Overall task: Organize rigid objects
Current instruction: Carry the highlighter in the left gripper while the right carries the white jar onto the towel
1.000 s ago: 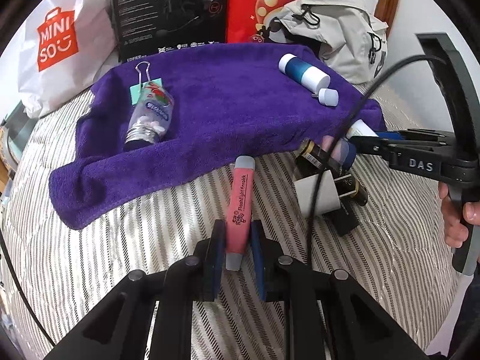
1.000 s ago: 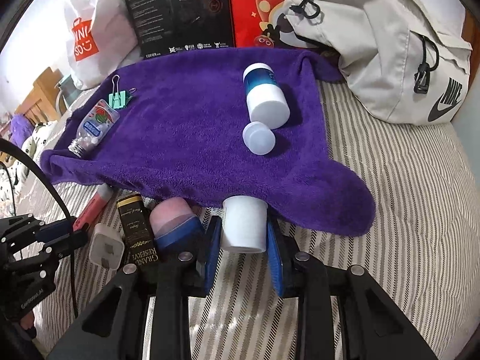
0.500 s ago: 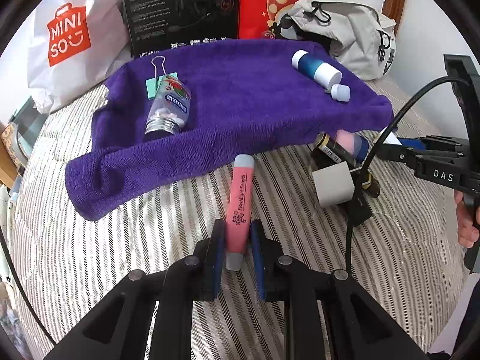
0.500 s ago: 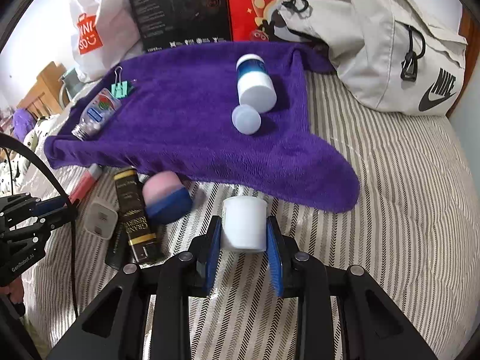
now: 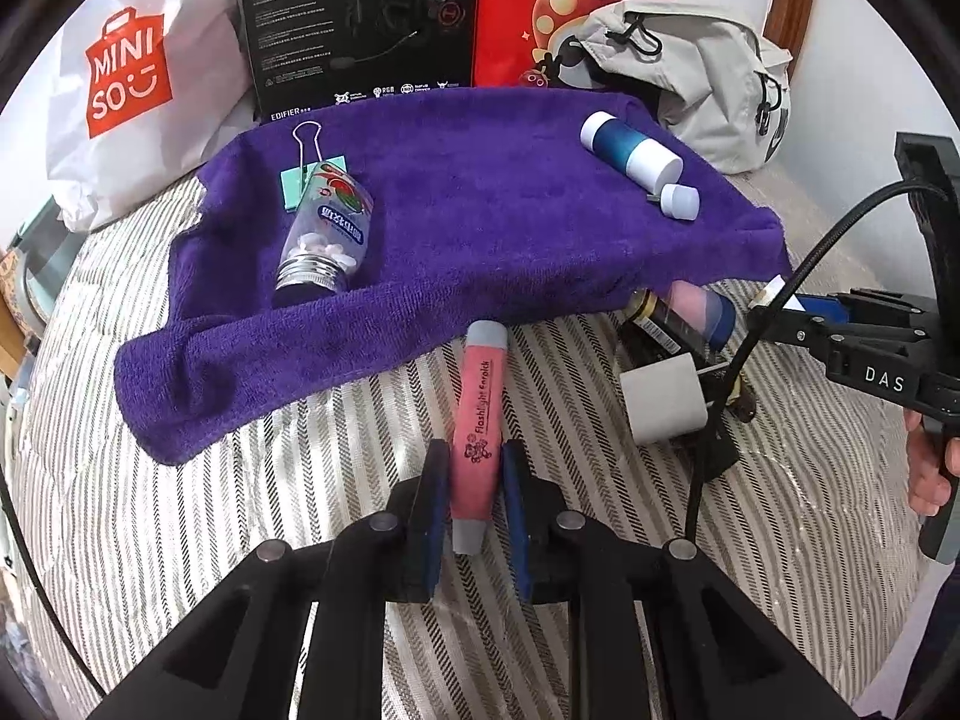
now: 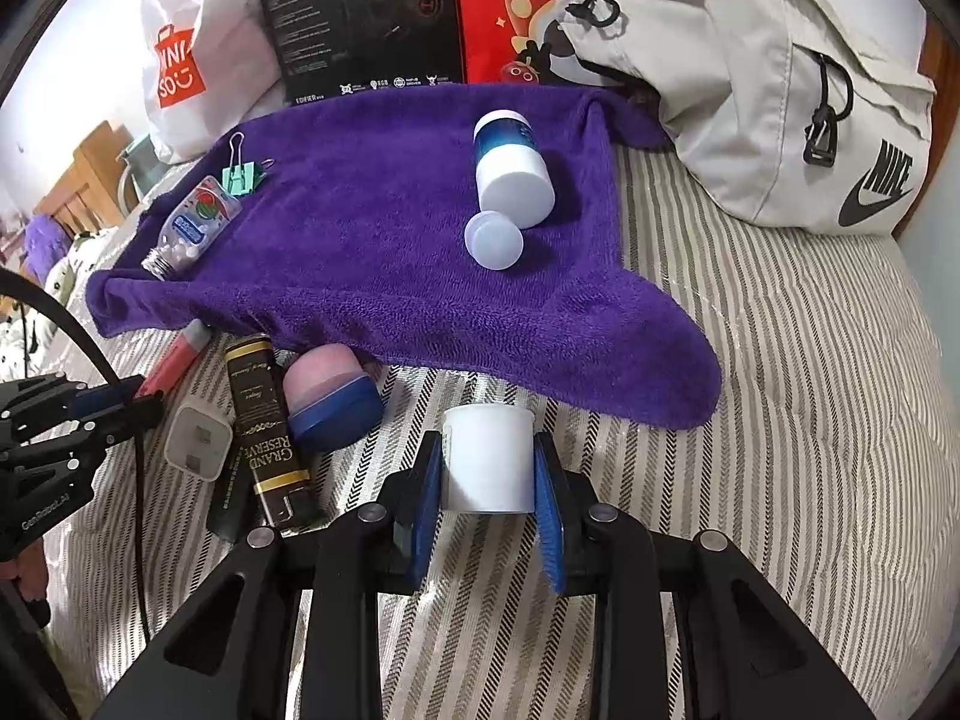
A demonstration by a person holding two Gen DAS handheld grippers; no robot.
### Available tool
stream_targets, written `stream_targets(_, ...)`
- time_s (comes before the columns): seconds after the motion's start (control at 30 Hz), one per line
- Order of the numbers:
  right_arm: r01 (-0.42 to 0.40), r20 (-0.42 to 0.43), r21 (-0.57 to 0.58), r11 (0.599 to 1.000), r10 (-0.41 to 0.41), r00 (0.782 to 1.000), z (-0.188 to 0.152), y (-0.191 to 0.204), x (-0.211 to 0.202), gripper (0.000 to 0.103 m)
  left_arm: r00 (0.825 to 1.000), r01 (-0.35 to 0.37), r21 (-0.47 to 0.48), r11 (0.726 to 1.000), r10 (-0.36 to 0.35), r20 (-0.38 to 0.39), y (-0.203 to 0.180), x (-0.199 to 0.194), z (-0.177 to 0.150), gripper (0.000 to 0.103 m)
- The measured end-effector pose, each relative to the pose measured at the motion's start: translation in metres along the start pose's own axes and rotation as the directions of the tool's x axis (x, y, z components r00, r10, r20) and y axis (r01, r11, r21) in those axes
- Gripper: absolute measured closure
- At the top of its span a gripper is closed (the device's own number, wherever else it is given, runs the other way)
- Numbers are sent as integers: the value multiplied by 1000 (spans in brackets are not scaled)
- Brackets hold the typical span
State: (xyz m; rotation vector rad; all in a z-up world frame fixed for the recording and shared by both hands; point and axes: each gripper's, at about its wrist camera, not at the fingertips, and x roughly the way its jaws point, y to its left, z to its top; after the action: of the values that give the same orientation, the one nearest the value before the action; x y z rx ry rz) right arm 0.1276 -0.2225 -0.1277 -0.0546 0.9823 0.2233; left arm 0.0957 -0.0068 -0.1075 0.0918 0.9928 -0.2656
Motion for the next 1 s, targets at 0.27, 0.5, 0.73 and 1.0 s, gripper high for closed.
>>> stream_targets(0.27, -46, 20, -7, 999, 47, 999, -4, 0, -16, 74, 999, 5, -3, 1000, -4, 36, 4, -23, 2, 86)
stream_targets(0.5, -63, 13, -23, 998, 63, 998, -6, 4, -16, 74, 1000, -9, 21, 1000, 9, -11, -1, -8, -2, 86)
stream_targets(0.73, -62, 7, -22, 998, 63, 998, -9, 3, -16, 74, 1000, -15, 11, 1000, 15, -19, -2, 4, 2, 86)
stream_targets(1.0, -68, -8, -22, 997, 68, 998, -9, 4, -11, 74, 999, -28, 31, 999, 29, -19, -6, 15, 18, 85)
